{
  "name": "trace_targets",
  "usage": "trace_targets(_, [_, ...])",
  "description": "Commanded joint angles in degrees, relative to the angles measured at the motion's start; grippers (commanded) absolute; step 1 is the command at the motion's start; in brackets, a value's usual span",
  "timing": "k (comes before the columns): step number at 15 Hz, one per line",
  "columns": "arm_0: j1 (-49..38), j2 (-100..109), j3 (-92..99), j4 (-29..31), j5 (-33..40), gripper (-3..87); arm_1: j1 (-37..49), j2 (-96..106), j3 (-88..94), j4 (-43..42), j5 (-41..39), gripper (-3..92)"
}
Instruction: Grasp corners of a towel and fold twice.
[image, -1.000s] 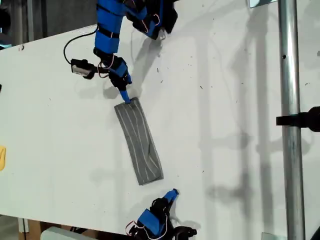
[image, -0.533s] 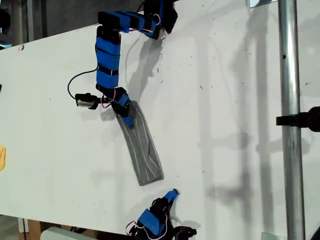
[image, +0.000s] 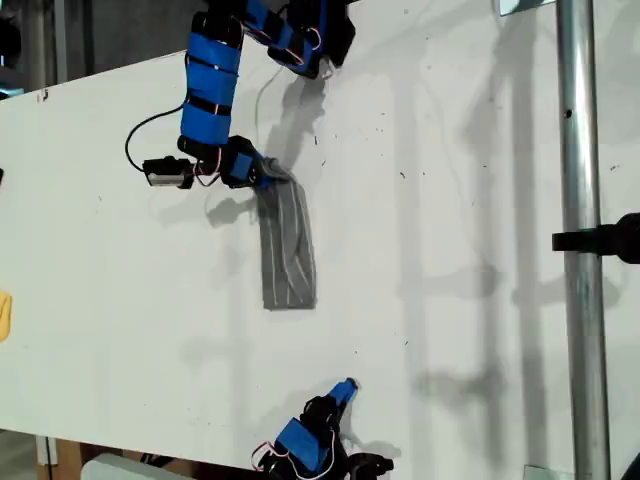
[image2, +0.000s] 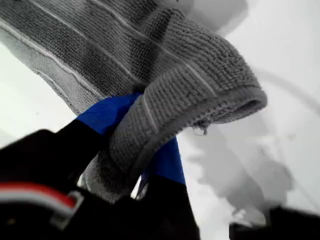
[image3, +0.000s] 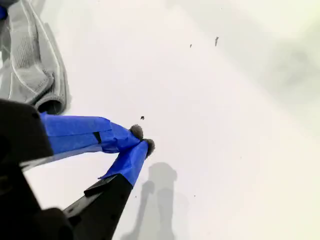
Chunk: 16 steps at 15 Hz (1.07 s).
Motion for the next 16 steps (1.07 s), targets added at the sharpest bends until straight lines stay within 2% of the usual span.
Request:
trace_targets(1, [-1.41,0.35,-0.09,-0.53,1.58,-2.6,-2.81,17.49,1.67,18.9,3.6,-0.2])
trace_targets(3, [-1.67,0.35,-0.26,-1.23,2.29,-2.6,-7.65,25.66,-1.14,30.41,7.47,-0.2])
trace_targets(4, [-1.32,0.35,-0.26,-1.23,2.02,-2.6,-9.23,26.28,-3.87,32.43,8.96,-0.2])
trace_targets(5, [-1.23,0.35,0.0,-1.23,1.76,-2.6,-10.37,24.35,-3.25,26.81,9.32,-0.2])
trace_targets(8, [-1.14,0.35,0.0,-1.14,1.32,-2.6,-14.85,1.93,-6.15,2.55,10.28,-0.2])
trace_targets(11, [-1.05,0.35,0.88,-0.7,-0.35,-2.6,-16.52,-13.1,-18.37,-6.86,10.63,2.1])
trace_targets(12, [-1.05,0.35,0.97,0.79,-1.76,-2.4,-17.05,-11.69,-20.3,-9.93,10.99,24.4])
trace_targets(13, [-1.32,0.35,1.05,2.29,-2.81,-1.8,-17.14,-5.45,-21.01,-12.74,9.49,33.3])
trace_targets(14, [-2.2,0.35,1.05,2.37,-0.7,-1.8,-16.79,4.57,-19.16,-17.31,6.94,26.2])
trace_targets(15, [-3.6,0.35,1.05,2.37,-2.29,-1.8,-15.21,15.47,-11.43,-23.12,6.06,21.1])
trace_targets(16, [-5.27,0.35,1.05,2.37,-0.62,-1.8,-13.01,24.79,-1.32,-26.46,6.68,20.7])
